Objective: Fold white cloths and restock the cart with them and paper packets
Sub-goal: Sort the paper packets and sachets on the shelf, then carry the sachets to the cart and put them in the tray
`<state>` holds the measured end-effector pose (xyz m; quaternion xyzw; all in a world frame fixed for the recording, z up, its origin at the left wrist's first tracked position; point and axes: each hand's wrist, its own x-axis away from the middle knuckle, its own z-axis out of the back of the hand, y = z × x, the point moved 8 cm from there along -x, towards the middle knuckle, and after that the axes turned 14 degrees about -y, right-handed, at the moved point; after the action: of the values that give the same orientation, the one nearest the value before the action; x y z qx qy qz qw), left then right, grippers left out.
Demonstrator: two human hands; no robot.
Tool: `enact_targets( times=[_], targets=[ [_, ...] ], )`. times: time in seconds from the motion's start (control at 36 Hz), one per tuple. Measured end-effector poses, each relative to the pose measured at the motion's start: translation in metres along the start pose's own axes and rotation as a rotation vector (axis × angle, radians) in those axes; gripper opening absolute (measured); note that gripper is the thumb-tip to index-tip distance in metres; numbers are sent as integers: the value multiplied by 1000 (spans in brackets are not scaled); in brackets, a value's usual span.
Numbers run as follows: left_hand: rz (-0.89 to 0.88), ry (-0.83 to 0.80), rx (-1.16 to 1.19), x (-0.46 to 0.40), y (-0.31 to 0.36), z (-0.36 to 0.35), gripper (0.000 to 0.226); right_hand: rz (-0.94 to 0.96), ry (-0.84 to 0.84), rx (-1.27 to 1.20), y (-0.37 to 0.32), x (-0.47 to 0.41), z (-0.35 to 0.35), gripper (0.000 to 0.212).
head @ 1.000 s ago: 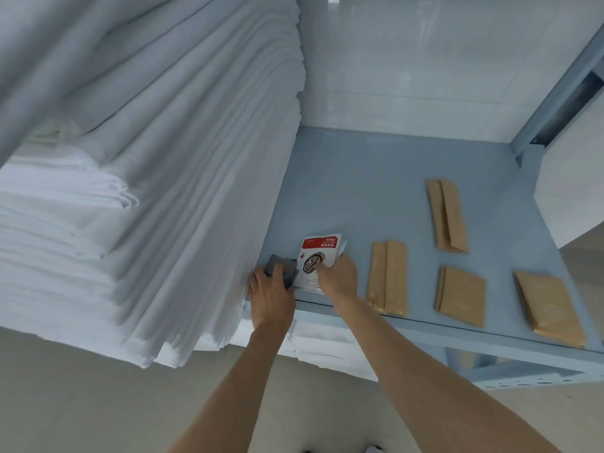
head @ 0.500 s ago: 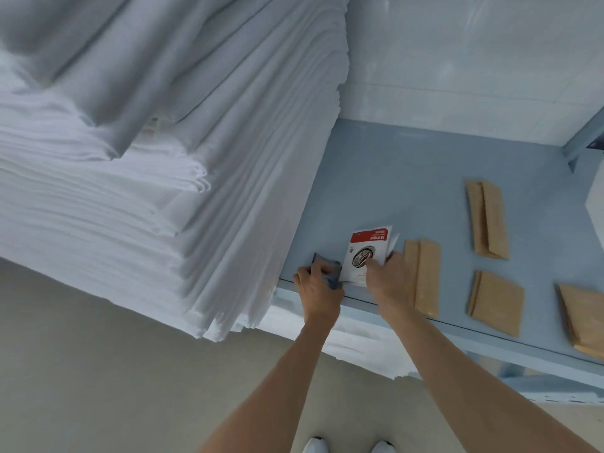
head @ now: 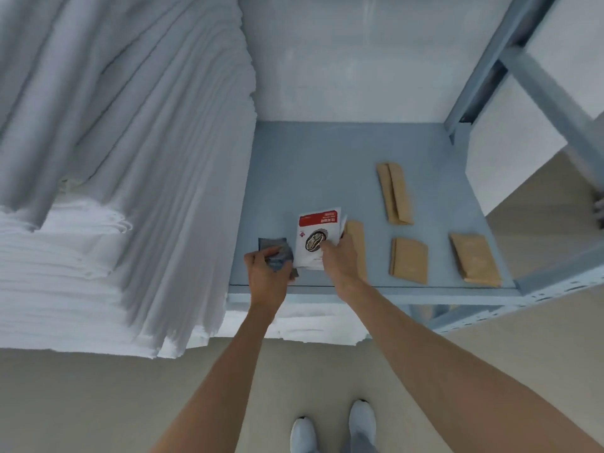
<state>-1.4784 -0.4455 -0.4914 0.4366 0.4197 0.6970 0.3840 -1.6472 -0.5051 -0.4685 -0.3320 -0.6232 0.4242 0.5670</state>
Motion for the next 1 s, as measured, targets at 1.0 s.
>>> enact_targets(
  times=[1.0],
  targets=[
    [-638, -288, 203, 338, 285, -196, 38, 431, 323, -311, -102, 388, 311, 22]
  ],
)
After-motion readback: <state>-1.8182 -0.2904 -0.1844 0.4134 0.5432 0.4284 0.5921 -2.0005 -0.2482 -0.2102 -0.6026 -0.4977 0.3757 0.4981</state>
